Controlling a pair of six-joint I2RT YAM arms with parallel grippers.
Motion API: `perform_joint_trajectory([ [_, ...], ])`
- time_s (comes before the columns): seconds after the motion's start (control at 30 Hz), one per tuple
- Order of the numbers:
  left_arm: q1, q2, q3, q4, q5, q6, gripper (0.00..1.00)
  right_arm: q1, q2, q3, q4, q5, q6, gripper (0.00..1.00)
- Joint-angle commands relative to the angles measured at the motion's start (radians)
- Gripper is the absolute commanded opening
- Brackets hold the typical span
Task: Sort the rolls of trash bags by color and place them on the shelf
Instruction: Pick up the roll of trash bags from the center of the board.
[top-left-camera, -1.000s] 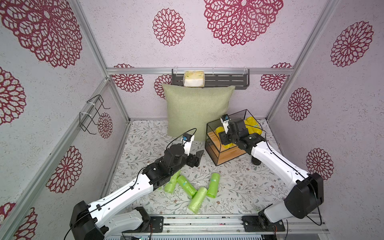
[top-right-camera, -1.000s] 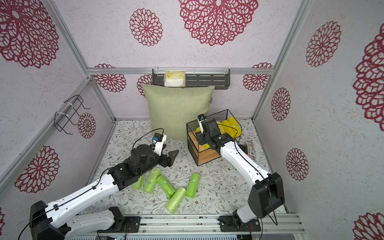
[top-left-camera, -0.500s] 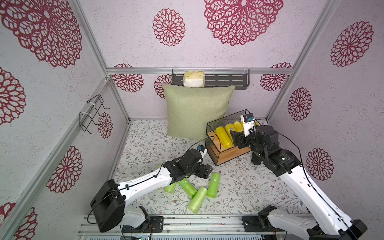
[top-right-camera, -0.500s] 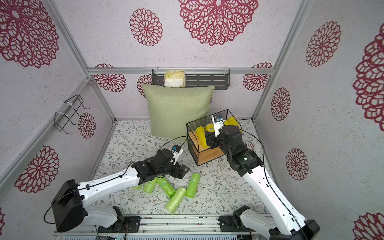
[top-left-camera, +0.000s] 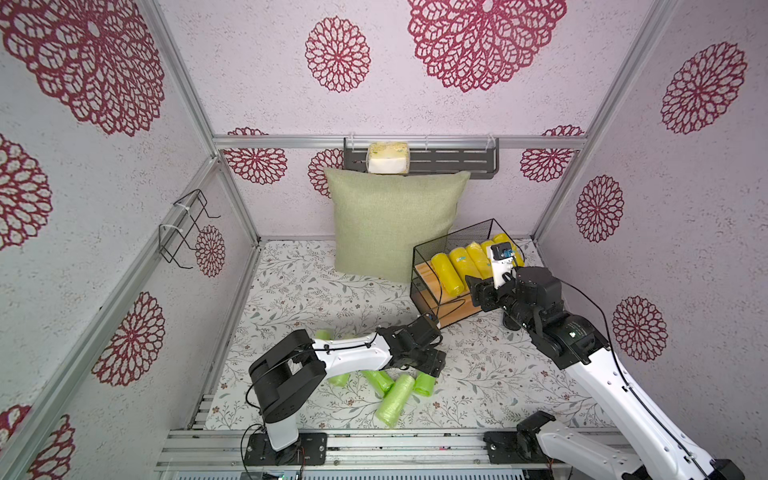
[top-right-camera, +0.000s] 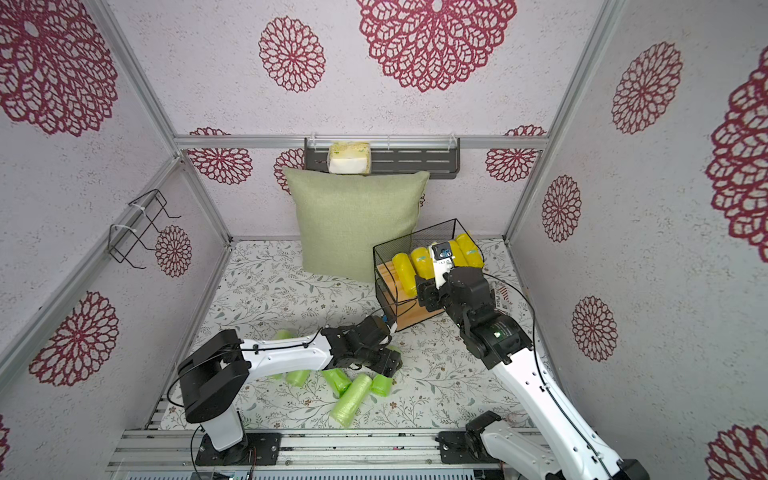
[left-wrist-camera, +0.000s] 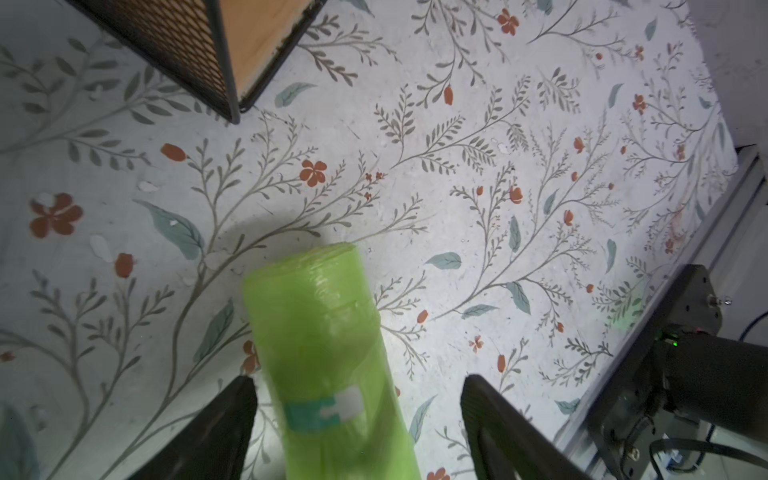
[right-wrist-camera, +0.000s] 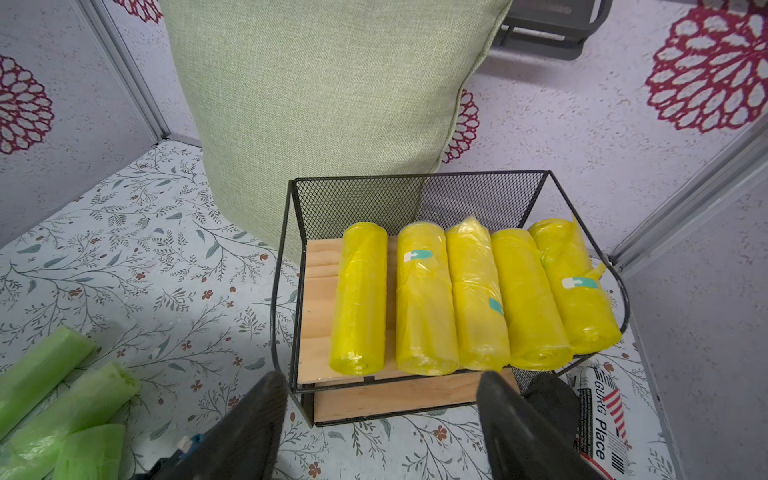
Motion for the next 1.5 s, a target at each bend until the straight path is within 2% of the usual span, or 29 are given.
perform_joint_trajectory([
  [0.0,-0.007,0.044,0.028,0.002,-0.043,-0.024,0.78,-0.004,-0.033,-0.003,0.010,-0.003,0.029,0.77],
  [0.1,-0.007,0.081,0.039,0.018,-0.063,-0.036,0.71,-0.004,-0.049,-0.018,-0.004,-0.009,0.040,0.77],
  [0.23,-0.007,0.079,0.034,0.040,-0.085,-0.054,0.58,-0.004,-0.072,-0.040,-0.019,-0.030,0.057,0.77],
  [0.4,0.004,-0.045,-0.064,0.145,-0.167,-0.084,0.42,-0.004,-0.098,-0.067,-0.041,-0.084,0.094,0.77],
  [0.53,0.043,-0.164,-0.162,0.283,-0.171,-0.153,0.32,0.000,-0.128,-0.106,-0.027,-0.195,0.151,0.76],
  [0.63,0.084,-0.265,-0.246,0.411,-0.172,-0.234,0.32,0.017,-0.141,-0.141,-0.003,-0.315,0.195,0.76],
  [0.77,0.151,-0.375,-0.354,0.614,-0.155,-0.386,0.30,0.071,-0.176,-0.241,0.125,-0.442,0.288,0.76],
  [0.93,0.180,-0.470,-0.397,0.720,-0.217,-0.492,0.29,0.140,-0.188,-0.381,0.344,-0.477,0.398,0.78],
  [1.1,0.180,-0.534,-0.413,0.762,-0.288,-0.569,0.29,0.157,-0.179,-0.524,0.630,-0.501,0.519,0.85],
  [1.23,0.180,-0.553,-0.439,0.831,-0.322,-0.634,0.29,0.171,-0.134,-0.586,0.822,-0.519,0.606,0.93],
  [1.47,0.176,-0.549,-0.454,0.922,-0.326,-0.668,0.31,0.229,-0.040,-0.654,1.103,-0.498,0.719,0.93],
])
